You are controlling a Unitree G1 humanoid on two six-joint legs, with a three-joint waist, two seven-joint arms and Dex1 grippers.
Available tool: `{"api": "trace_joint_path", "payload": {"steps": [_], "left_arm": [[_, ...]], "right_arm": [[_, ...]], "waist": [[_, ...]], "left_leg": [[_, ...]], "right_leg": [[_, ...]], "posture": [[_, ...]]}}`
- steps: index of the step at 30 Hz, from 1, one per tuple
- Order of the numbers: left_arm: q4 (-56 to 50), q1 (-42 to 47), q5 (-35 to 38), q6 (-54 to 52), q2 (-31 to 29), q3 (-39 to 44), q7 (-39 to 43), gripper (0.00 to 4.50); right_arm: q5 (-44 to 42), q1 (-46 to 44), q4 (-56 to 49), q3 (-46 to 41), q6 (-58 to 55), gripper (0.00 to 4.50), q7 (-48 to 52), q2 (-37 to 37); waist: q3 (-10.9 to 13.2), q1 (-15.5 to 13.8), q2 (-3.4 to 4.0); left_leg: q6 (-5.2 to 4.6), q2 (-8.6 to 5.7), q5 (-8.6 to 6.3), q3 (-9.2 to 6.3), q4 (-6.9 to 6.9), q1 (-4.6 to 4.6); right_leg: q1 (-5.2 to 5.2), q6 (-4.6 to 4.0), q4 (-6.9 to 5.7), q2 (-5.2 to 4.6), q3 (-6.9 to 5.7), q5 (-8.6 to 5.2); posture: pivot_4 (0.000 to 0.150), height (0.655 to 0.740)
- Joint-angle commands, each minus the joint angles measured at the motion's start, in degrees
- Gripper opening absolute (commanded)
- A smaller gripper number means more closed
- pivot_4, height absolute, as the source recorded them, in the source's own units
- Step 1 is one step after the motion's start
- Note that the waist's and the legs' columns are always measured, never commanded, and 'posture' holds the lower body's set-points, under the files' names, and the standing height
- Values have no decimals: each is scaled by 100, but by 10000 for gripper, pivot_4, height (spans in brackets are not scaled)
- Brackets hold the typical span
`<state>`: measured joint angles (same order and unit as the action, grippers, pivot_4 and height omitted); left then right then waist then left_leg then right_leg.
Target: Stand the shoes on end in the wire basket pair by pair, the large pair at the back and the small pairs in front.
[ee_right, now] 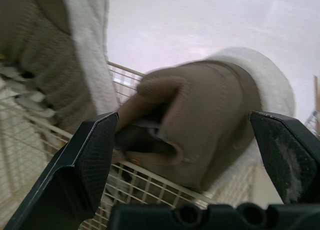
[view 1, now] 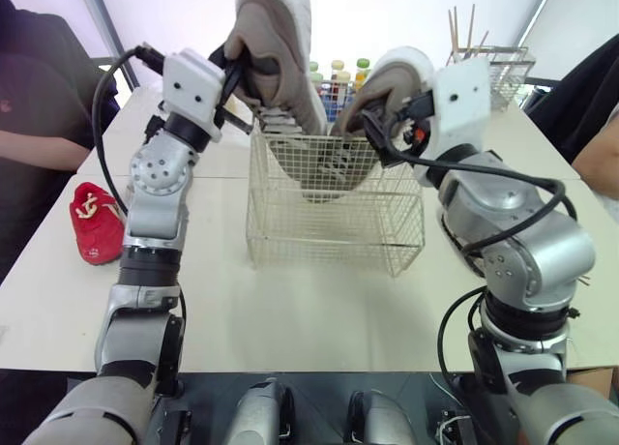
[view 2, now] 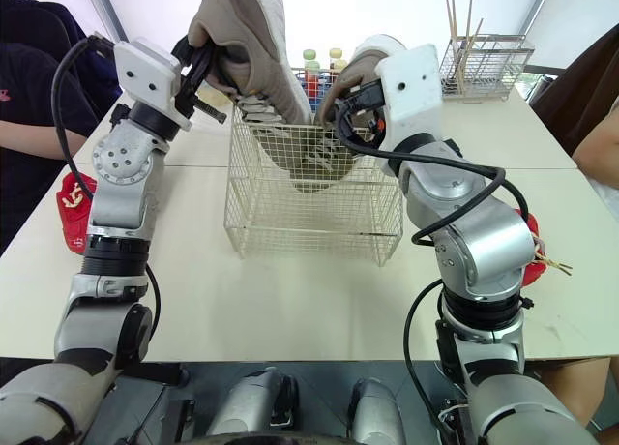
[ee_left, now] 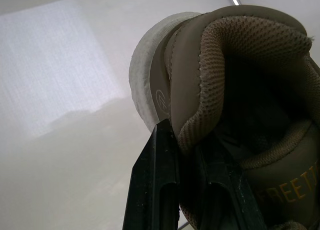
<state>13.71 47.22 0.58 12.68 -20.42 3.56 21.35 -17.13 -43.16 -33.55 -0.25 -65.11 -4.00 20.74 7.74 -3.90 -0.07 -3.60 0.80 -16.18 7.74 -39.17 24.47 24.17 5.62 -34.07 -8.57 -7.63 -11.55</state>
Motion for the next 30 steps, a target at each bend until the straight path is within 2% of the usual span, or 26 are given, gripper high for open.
{"api": "trace_joint_path", "payload": {"steps": [1, 4, 7, 11, 15, 16, 23, 30], "left_arm": [[235, -281, -351, -446, 164, -888, 582, 299], [142, -314, -361, -478, 161, -930, 611, 299], [60, -371, -378, -514, 154, -992, 660, 0], [-11, -425, -411, -548, 132, -1047, 701, 0], [34, -405, -464, -553, 47, -1072, 755, 0], [70, -389, -483, -546, 19, -1071, 755, 0], [273, -270, -515, -538, -77, -1034, 731, 0], [466, -84, -474, -556, -206, -925, 796, 0]], "right_arm": [[437, -57, 242, -47, 300, 45000, -268, -160], [711, 0, 455, -6, 454, 45000, -456, -368], [905, -74, 654, -31, 699, 36705, -646, -718], [1022, -336, 720, -49, 826, 17418, -748, -1129], [1183, -507, 709, 59, 972, 1564, -494, -912], [1305, -583, 698, 205, 1045, 343, -358, -686], [1841, -997, 796, 683, 1681, 343, 322, 236], [2246, -1145, 978, 879, 2364, 343, 632, 427]], "waist": [[0, -1, 0], [2, 0, 3], [2, 3, 4], [4, 25, 6], [16, 30, 26], [19, 31, 32], [62, 33, 95], [68, 37, 100]], "left_leg": [[0, 0, 0, 0, 0, 2], [-1, 0, 0, -1, 1, 3], [0, 0, 0, -2, 4, 4], [0, 0, 0, -2, 4, 4], [0, 0, 0, -1, 5, 4], [0, 0, 0, 0, 6, 4], [-2, 0, 1, 2, 10, 32], [2, -1, 28, 2, 9, 62]], "right_leg": [[-1, 0, 2, 0, -2, 0], [-2, 4, 5, 0, -9, -2], [-2, 8, 5, 1, -15, -5], [-3, 8, 4, 3, -17, -5], [0, 8, 4, 2, -17, -5], [2, 9, 4, 2, -17, -5], [31, 15, 2, 6, -23, -8], [34, 24, -1, 9, -32, -11]], "posture": [[1500, 7400], [1500, 7400], [1500, 7400], [1500, 7400], [1500, 7400], [1500, 7400], [1500, 7400], [1500, 7400]]}}
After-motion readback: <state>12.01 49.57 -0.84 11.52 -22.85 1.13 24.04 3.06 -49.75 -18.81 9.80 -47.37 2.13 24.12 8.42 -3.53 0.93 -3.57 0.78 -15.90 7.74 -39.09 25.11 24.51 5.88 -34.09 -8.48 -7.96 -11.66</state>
